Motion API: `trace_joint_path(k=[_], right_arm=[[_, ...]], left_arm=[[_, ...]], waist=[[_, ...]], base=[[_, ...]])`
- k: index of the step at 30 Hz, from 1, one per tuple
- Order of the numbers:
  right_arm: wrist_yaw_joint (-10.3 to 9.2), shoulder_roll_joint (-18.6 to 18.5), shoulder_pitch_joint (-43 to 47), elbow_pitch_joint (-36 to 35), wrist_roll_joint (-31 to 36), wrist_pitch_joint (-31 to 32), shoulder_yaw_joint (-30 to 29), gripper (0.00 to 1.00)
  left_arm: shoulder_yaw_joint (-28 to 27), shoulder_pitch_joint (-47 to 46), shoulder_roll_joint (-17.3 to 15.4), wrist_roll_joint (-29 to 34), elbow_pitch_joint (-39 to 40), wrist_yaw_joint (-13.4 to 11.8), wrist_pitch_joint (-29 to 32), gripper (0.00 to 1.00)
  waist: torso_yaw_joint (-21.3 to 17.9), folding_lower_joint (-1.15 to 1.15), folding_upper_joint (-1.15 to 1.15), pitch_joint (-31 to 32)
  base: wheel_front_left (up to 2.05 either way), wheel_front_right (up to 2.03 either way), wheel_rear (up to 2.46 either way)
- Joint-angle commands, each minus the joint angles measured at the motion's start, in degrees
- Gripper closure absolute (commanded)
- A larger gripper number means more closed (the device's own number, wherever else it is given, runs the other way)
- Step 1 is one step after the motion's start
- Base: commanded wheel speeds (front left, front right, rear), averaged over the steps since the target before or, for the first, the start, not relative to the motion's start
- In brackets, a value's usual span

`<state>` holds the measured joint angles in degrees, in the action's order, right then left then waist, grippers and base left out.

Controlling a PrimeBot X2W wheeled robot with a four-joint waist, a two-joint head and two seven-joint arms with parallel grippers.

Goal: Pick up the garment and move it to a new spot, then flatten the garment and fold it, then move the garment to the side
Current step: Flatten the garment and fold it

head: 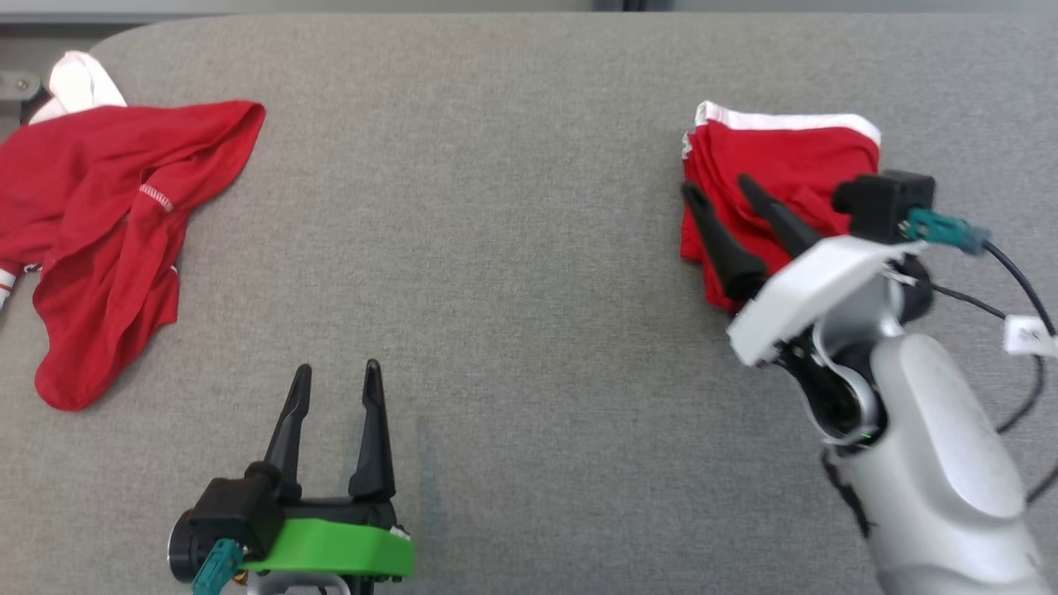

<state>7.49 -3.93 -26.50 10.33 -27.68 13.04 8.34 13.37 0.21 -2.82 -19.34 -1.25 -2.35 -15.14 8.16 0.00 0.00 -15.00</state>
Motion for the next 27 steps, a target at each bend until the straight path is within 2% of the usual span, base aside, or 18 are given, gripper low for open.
trace_joint_path(k=[1,3,7,14,21,27], right_arm=[[-0.02,-2.4,2.0,-1.4,2.2,-2.0,-0.1,0.0],[-0.01,-3.2,5.3,-3.0,3.6,-5.0,-0.8,0.0],[-0.05,-7.0,11.1,-5.3,7.5,-14.1,-2.6,0.0],[0.0,-7.3,19.5,-1.3,10.4,-25.0,-9.5,0.0],[0.0,-7.4,24.9,2.3,16.9,-28.2,-13.2,0.0],[-0.03,-6.9,28.3,0.9,20.6,-28.3,-14.4,0.0]], left_arm=[[-0.6,1.3,-0.1,0.7,0.1,0.0,0.0,0.0],[-1.5,2.1,-0.1,1.1,0.2,0.2,0.0,0.0],[-3.5,4.4,-0.1,2.4,-0.1,0.8,0.0,0.0],[-5.6,7.8,-0.2,3.9,-0.5,1.4,0.0,0.0],[-6.7,10.6,-0.1,5.8,-1.6,2.8,0.0,0.0],[-7.6,11.2,-0.1,6.3,-2.0,3.5,0.0,0.0]], waist=[[-1.7,0.0,0.0,2.4],[-2.3,0.0,0.0,3.8],[-3.5,0.0,0.0,6.9],[-5.0,0.0,0.0,11.6],[-6.0,0.0,0.0,14.5],[-6.0,0.0,0.0,15.2]], base=[[0.0,0.0,0.0],[0.0,0.0,0.0],[0.0,0.0,0.0],[0.0,0.0,0.0],[0.0,0.0,0.0],[0.0,0.0,0.0]])
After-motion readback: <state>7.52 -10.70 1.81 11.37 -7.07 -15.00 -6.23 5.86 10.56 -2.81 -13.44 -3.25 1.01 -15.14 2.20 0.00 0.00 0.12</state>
